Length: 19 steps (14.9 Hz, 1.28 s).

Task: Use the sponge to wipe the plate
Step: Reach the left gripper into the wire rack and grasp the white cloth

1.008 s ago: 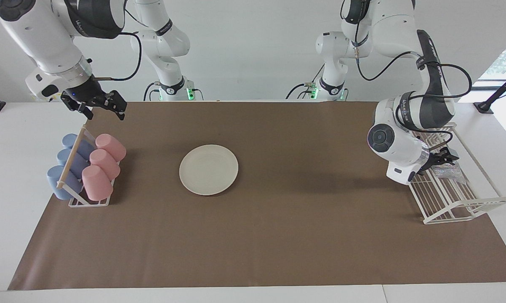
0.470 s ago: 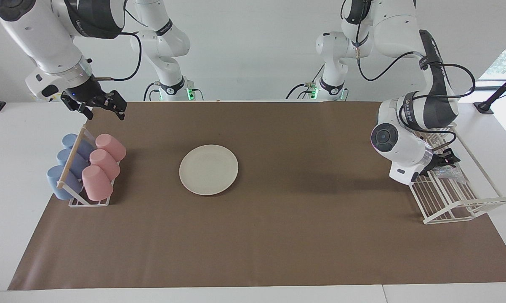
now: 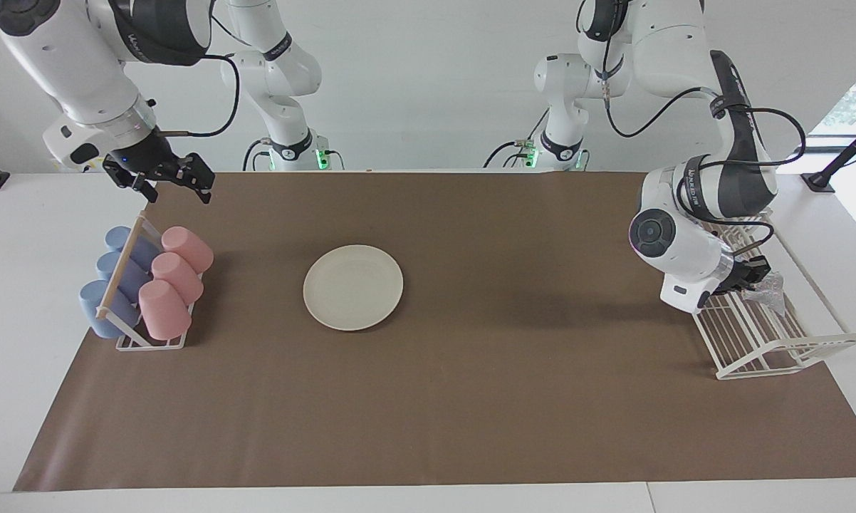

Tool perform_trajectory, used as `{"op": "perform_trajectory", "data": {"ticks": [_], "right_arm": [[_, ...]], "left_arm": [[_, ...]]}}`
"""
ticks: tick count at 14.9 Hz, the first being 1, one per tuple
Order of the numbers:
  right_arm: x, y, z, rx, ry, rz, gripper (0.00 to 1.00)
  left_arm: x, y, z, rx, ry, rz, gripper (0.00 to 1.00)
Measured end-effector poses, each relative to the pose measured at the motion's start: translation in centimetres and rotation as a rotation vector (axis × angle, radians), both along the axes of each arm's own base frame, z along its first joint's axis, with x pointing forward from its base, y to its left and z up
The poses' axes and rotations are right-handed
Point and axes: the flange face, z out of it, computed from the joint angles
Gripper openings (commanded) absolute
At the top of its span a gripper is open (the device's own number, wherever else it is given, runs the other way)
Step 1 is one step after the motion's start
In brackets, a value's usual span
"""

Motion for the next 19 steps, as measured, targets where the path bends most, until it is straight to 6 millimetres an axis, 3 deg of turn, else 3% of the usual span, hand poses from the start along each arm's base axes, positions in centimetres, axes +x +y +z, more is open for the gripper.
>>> {"op": "perform_trajectory", "data": {"ticks": [5, 9, 13, 17, 19], "right_arm": [[0.0, 0.0, 0.0, 0.0, 0.0, 0.0, 1.0], [0.0, 0.1, 0.0, 0.0, 0.002, 0.001, 1.0], [0.0, 0.1, 0.0, 0.0, 0.002, 0.001, 1.0], [0.0, 0.1, 0.0, 0.0, 0.002, 0.001, 1.0], [0.0, 0.1, 0.0, 0.0, 0.002, 0.001, 1.0]], "left_arm": [[0.3, 0.0, 0.8, -0.003, -0.017, -0.001, 0.0], [1.2, -0.4, 5.1, -0.071, -0.078, 0.055, 0.0], [0.5, -1.8, 10.2, -0.307, -0.086, 0.204, 0.0], [-0.6, -4.4, 12.7, -0.642, -0.038, 0.313, 0.0], [-1.1, -4.6, 14.3, -0.866, -0.026, 0.371, 0.0]]}}
